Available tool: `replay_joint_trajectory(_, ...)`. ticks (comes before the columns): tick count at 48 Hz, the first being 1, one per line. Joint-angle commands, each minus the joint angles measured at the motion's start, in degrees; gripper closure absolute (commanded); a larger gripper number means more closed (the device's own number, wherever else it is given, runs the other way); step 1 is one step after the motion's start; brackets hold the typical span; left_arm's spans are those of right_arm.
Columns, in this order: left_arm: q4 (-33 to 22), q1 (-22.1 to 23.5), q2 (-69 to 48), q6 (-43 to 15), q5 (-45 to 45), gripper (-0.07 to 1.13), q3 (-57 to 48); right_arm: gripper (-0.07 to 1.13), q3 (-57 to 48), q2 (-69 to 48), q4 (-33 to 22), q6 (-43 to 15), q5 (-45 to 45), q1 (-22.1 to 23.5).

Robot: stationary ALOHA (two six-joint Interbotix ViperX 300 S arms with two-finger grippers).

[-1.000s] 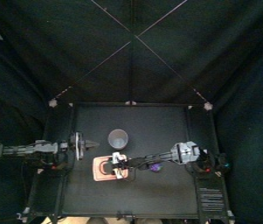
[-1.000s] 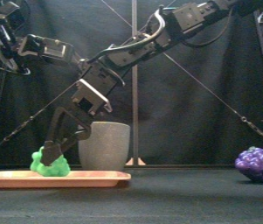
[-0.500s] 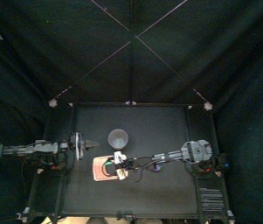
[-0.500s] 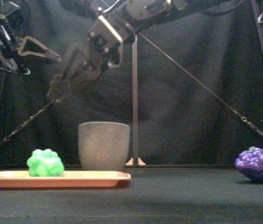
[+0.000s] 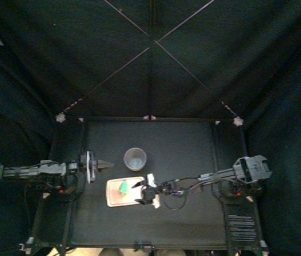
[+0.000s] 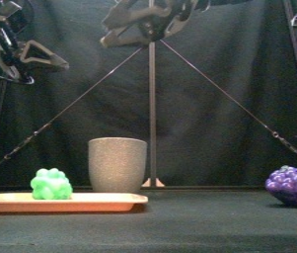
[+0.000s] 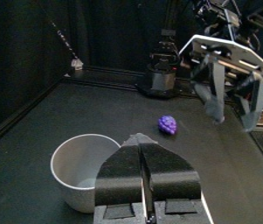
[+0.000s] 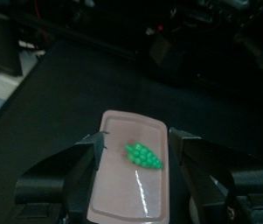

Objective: Pick the green grapes then place it on the pink plate
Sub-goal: Drop green grapes on the pink plate and return to neutral

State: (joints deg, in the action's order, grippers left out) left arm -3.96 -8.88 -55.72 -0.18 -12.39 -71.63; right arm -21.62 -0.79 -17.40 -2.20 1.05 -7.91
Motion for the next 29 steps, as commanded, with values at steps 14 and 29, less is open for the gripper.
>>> replay_joint_trajectory(14,3.5,0.1,-0.3,-0.2,-0.4,1.02,1.8,0.12,-14.7,-12.5,4.7,0.1,-19.2,7.1)
replay_joint_trajectory(29,4.9,0.4,-0.4,-0.2,-0.5,1.03,1.7,0.12,-18.9,-13.8,6.8,0.1,-24.1,10.0)
